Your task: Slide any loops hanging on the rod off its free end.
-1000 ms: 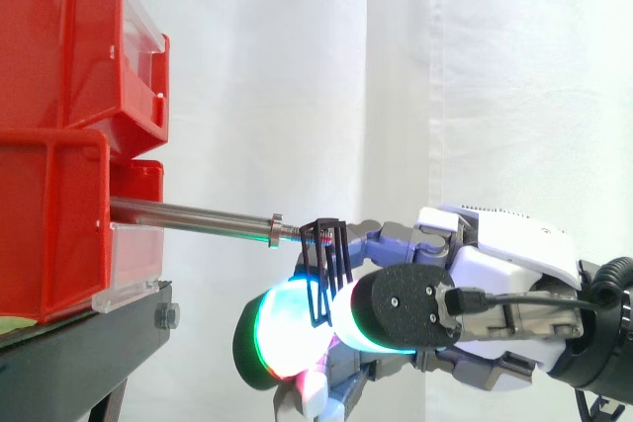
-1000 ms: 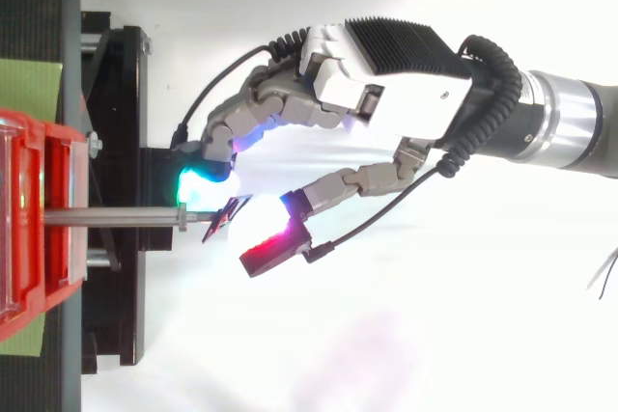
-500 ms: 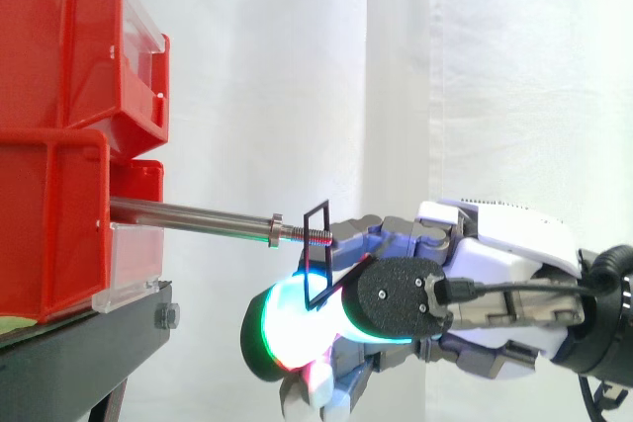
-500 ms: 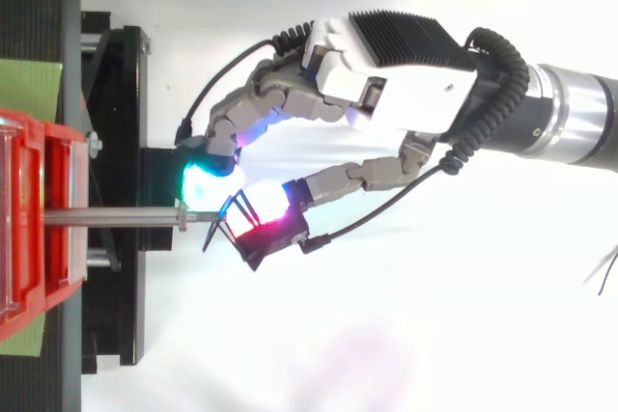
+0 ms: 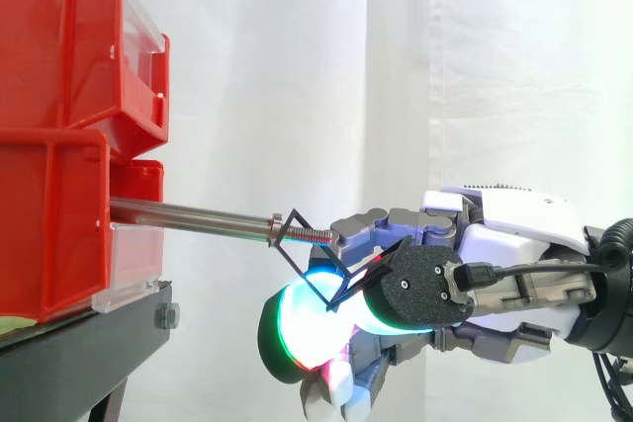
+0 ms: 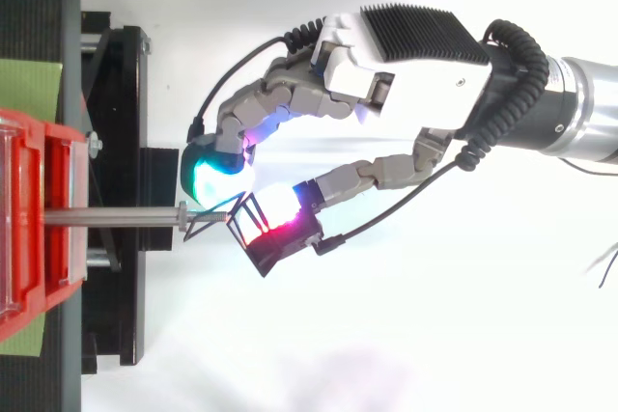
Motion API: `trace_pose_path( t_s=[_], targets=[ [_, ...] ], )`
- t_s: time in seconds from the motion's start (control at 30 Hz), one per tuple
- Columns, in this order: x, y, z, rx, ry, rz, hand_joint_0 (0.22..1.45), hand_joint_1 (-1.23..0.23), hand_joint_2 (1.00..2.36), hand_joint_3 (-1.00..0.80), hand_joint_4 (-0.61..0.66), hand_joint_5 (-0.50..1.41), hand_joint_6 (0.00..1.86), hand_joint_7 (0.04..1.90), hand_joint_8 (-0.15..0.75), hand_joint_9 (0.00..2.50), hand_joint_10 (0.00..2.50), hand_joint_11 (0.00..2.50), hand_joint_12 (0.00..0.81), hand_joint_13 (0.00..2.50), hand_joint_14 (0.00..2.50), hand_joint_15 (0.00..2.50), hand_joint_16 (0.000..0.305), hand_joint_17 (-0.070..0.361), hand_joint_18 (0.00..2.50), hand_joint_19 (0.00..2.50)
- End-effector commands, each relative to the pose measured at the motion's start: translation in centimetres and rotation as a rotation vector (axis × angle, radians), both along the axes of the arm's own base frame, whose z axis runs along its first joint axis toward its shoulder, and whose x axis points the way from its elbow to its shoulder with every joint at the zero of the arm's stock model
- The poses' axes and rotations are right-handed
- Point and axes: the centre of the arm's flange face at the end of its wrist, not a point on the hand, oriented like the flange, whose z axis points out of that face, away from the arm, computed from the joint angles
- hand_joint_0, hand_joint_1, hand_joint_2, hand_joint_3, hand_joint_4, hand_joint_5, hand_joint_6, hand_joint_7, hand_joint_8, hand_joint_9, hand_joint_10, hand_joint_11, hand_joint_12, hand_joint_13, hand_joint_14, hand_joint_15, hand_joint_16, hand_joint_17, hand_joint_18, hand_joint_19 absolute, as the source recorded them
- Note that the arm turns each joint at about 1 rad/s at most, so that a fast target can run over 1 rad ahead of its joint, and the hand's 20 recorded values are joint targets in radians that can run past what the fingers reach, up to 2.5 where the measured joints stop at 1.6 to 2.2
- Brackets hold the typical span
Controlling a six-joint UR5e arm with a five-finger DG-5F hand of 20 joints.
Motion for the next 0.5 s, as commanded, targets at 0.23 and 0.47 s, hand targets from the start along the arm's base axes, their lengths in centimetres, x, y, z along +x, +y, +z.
trace_pose_path(
  t_s=[0.23, 0.47],
  targets=[
    [0.0, -0.15, -0.05, 0.001, -0.001, -0.006, 0.52, -0.66, 1.01, -0.35, 0.12, -0.11, 0.85, 0.84, 0.283, 0.86, 0.03, 0.8, 0.345, 0.77, 0.02, 0.59, 0.049, 0.11, 0.72, 0.64],
    [-0.03, -0.16, -0.1, 0.016, 0.004, -0.004, 0.52, -0.65, 1.01, -0.35, 0.14, -0.11, 0.84, 0.85, 0.285, 0.87, 0.03, 0.8, 0.348, 0.77, 0.02, 0.6, 0.05, 0.112, 0.71, 0.65]
  ],
)
